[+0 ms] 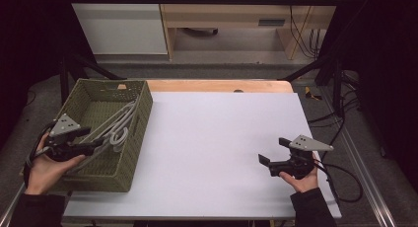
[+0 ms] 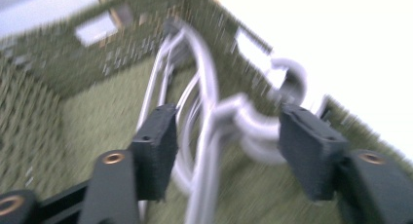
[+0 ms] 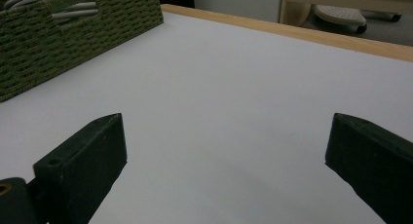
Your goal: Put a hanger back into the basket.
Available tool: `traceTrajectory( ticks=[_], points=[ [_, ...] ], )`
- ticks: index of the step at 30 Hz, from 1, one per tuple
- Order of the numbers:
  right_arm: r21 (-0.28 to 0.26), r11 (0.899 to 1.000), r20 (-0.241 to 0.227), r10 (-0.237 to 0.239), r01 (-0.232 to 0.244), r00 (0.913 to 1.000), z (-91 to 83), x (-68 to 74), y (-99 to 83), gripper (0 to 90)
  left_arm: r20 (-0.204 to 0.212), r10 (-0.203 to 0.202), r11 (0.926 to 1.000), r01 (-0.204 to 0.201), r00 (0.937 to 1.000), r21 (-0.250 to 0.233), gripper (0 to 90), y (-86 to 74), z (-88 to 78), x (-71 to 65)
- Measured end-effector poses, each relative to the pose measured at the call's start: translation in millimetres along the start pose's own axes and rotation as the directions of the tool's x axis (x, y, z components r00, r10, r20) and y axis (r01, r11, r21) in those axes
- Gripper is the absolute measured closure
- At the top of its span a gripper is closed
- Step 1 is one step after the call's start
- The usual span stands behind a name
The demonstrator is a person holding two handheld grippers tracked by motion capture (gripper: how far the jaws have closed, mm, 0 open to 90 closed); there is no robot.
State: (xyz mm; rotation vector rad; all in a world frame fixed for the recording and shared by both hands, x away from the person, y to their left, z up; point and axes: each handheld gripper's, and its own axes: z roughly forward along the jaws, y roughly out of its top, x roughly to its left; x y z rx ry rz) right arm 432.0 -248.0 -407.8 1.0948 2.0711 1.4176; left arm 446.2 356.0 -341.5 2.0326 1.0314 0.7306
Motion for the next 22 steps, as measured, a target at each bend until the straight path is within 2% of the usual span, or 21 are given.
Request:
traceTrajectory(
  ticks=[2, 3, 5, 7, 9, 12, 15, 16, 18, 22],
  points=[
    [-0.004, 1.000, -0.006, 0.000, -0.001, 1.0000, -0.8, -0.2, 0.2, 1.8, 0.020, -0.008, 0.9980, 0.009, 0.9998, -0.062, 32.6, 3.6, -0.7, -8.4],
    [-0.014, 1.000, -0.004, 0.007, -0.007, 1.0000, -0.8, 0.1, 0.4, 1.8, 0.042, -0.008, 0.9962, 0.012, 0.9991, -0.086, 27.3, 5.0, -0.7, -12.6],
    [-0.016, 1.000, -0.004, 0.005, -0.005, 1.0000, -1.1, -0.2, 0.5, 1.8, 0.077, -0.011, 0.9923, 0.020, 0.9970, -0.122, 24.8, 7.3, 0.3, -22.4],
    [-0.023, 1.000, -0.004, 0.010, -0.010, 0.9999, -2.7, -0.3, 0.9, 1.7, 0.101, -0.010, 0.9893, 0.024, 0.9949, -0.144, 17.9, 8.8, 1.7, -31.7],
    [-0.038, 0.999, -0.005, 0.026, -0.026, 0.9996, -3.8, 0.3, 1.6, 1.6, 0.145, -0.017, 0.9851, 0.041, 0.9893, -0.167, 14.7, 9.8, 4.3, -43.4],
    [-0.045, 0.999, -0.013, 0.018, -0.019, 0.9998, -5.7, -1.0, 1.8, 1.6, 0.175, -0.014, 0.9783, 0.049, 0.9844, -0.201, 13.0, 9.2, 8.3, -58.2],
    [-0.064, 0.998, -0.013, 0.029, -0.030, 0.9995, -7.8, -0.8, 2.5, 1.6, 0.198, -0.003, 0.9745, 0.047, 0.9802, -0.219, 11.5, 7.1, 13.8, -70.2],
    [-0.068, 0.997, -0.013, 0.026, -0.027, 0.9996, -8.9, -1.2, 2.6, 1.6, 0.203, -0.001, 0.9758, 0.046, 0.9792, -0.214, 11.2, 6.5, 15.4, -72.6],
    [-0.075, 0.997, -0.011, 0.025, -0.025, 0.9996, -9.7, -1.5, 2.8, 1.6, 0.197, 0.005, 0.9738, 0.040, 0.9805, -0.224, 11.0, 4.2, 18.6, -78.2],
    [-0.089, 0.996, -0.010, 0.028, -0.029, 0.9996, -12.8, -2.4, 3.5, 1.6, 0.214, 0.007, 0.9761, 0.039, 0.9768, -0.214, 10.8, 0.8, 23.8, -82.0]
  ],
)
